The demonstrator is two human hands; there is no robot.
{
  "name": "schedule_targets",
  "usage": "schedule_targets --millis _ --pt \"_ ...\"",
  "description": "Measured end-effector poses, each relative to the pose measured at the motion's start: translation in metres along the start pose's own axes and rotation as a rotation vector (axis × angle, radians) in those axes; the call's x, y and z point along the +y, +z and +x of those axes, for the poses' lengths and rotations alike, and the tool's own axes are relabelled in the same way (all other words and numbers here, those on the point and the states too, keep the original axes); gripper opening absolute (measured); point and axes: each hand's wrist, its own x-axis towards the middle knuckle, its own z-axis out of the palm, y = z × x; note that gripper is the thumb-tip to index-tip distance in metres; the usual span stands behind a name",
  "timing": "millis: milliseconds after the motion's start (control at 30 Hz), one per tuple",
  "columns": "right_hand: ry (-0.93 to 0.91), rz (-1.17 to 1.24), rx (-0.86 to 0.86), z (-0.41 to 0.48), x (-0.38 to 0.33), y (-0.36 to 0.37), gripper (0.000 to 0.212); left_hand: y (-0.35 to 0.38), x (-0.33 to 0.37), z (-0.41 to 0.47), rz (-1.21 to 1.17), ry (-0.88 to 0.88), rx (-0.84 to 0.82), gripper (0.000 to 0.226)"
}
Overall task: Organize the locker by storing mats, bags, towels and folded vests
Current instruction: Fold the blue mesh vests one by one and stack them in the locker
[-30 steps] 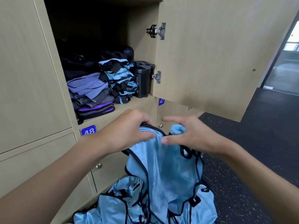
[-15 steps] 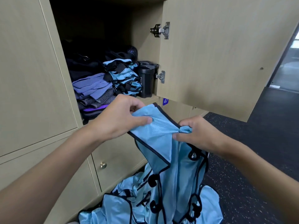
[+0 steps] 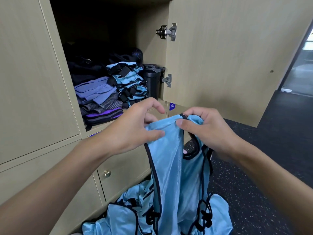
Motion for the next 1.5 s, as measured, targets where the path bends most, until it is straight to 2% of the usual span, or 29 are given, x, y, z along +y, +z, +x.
schedule_targets --millis 133,267,400,600,700,833,933,1033,1133,1233,1300,1367,1500 --pt "0.042 -0.021 0.069 0.002 0.002 -0.004 0.021 -0.001 -0.005 0.002 0.12 0.07 0.139 0.018" --pt "0.075 -0.06 0.095 0.003 0.001 -0.006 0.024 -0.002 -0.005 0.003 0.094 0.094 0.182 0.007" --pt "0.075 -0.139 0.149 0.005 -0.001 -0.008 0.028 -0.001 -0.005 0.004 0.072 0.125 0.206 0.01" --pt "0.067 -0.084 0.146 0.003 -0.004 -0.009 0.032 0.002 -0.004 0.006 0.048 0.146 0.145 0.018" --pt "0.055 -0.061 0.123 0.003 -0.006 -0.01 0.034 0.001 -0.004 0.007 0.102 0.126 0.11 0.005" --pt "0.049 -0.099 0.105 0.002 -0.006 -0.011 0.038 0.001 -0.006 0.008 0.179 0.143 0.161 0.022" --pt "0.07 -0.177 0.064 0.002 -0.003 -0.014 0.027 0.006 -0.009 0.01 0.115 0.132 0.201 0.019" --pt "0.089 -0.229 -0.001 0.003 -0.004 -0.017 0.011 0.009 -0.013 0.011 0.109 0.115 0.235 0.008" --pt "0.113 -0.233 -0.058 0.002 -0.006 -0.022 0.012 0.011 -0.014 0.009 0.155 0.104 0.234 0.023" --pt "0.133 -0.217 -0.085 -0.001 -0.011 -0.023 0.003 0.013 -0.011 0.007 0.192 0.151 0.203 0.028" --pt "0.195 -0.139 -0.076 0.0 -0.011 -0.022 0.007 0.015 -0.008 0.006 0.194 0.1 0.184 0.039" --pt "0.299 0.047 -0.085 0.001 -0.011 -0.019 0.01 0.017 -0.005 0.004 0.167 0.05 0.158 0.04" --pt "0.413 0.413 -0.109 0.004 -0.014 -0.012 0.012 0.022 0.001 0.003 0.167 0.061 0.125 0.013"
